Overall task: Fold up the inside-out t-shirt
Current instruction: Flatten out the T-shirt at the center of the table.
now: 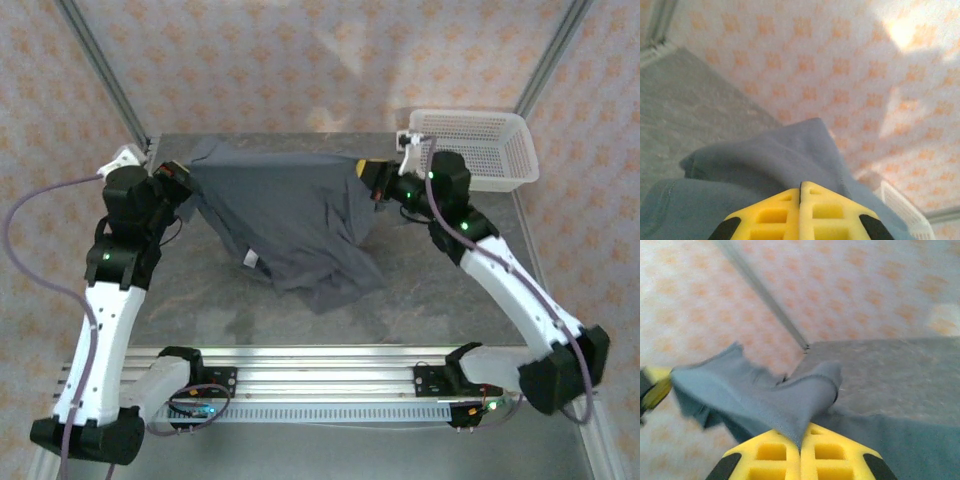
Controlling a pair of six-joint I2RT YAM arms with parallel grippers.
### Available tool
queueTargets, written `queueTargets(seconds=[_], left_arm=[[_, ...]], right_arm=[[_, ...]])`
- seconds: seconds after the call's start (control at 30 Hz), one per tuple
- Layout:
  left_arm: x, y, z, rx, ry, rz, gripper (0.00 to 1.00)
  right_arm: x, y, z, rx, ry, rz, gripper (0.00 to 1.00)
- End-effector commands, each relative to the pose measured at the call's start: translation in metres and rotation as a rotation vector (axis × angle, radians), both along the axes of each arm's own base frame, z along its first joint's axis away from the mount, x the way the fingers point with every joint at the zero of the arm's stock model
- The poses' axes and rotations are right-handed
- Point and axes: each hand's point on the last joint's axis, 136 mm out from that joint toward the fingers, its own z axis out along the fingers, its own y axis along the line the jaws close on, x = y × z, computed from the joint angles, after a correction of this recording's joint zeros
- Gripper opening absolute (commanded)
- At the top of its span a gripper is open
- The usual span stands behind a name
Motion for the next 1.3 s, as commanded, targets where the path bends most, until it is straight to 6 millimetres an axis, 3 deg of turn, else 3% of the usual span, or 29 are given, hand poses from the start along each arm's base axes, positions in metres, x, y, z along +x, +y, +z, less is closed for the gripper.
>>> queueTargets(seconds=[0.0,0.07,0.13,0.23,0.3,0.37,0.47,0.6,0.7,0.8,0.83,0.87,0.97,1.0,1.13,1.2,1.27], left_arm=[[-0.013,0.029,-0.055,0.079,0.176,0.147,0.0],[-0.013,0.03,-0.088,0.058,0.229,0.166,0.0],[-0.015,0.031,-0.125,0.039,0.298,0.18,0.0],[-0.014,0.026,-0.174,-0.004,0.384,0.171,0.0],[-0.012,0.022,-0.194,-0.017,0.429,0.155,0.0],[-0.011,0.022,-0.202,-0.003,0.461,0.153,0.0],[-0.009,0.024,-0.205,0.015,0.479,0.158,0.0],[-0.009,0.025,-0.205,0.033,0.487,0.156,0.0],[-0.008,0.025,-0.202,0.043,0.487,0.147,0.0],[-0.008,0.026,-0.202,0.049,0.487,0.148,0.0],[-0.008,0.026,-0.202,0.048,0.485,0.15,0.0],[-0.008,0.026,-0.202,0.047,0.484,0.151,0.0],[-0.005,0.023,-0.199,0.042,0.477,0.133,0.0],[-0.004,0.022,-0.196,0.044,0.473,0.125,0.0],[-0.001,0.023,-0.162,0.093,0.418,0.105,0.0],[0.0,0.026,-0.134,0.121,0.366,0.108,0.0],[0.0,0.027,-0.099,0.139,0.293,0.107,0.0]], right_arm=[[-0.048,0.042,-0.076,-0.173,-0.03,0.198,0.0],[-0.084,0.07,-0.128,-0.226,0.05,0.351,0.03],[-0.104,0.083,-0.167,-0.254,0.168,0.421,0.1],[-0.101,0.077,-0.18,-0.261,0.216,0.368,0.34],[-0.076,0.058,-0.176,-0.314,0.166,0.193,0.42],[-0.047,0.029,-0.167,-0.356,0.114,-0.025,0.48],[-0.027,0.011,-0.192,-0.432,0.092,-0.127,0.52],[-0.049,0.038,-0.253,-0.518,0.219,0.089,0.6],[-0.068,0.047,-0.29,-0.602,0.353,0.156,0.61],[-0.066,0.031,-0.321,-0.672,0.444,0.054,0.63],[-0.064,0.027,-0.328,-0.694,0.455,0.029,0.61],[-0.063,0.023,-0.333,-0.714,0.461,0.016,0.53],[-0.057,0.024,-0.319,-0.694,0.444,-0.01,0.08],[-0.054,0.025,-0.309,-0.672,0.423,-0.021,0.0],[-0.042,0.015,-0.241,-0.54,0.297,-0.089,0.0],[-0.033,0.001,-0.2,-0.459,0.224,-0.143,0.0],[-0.023,-0.019,-0.146,-0.386,0.121,-0.223,0.0]])
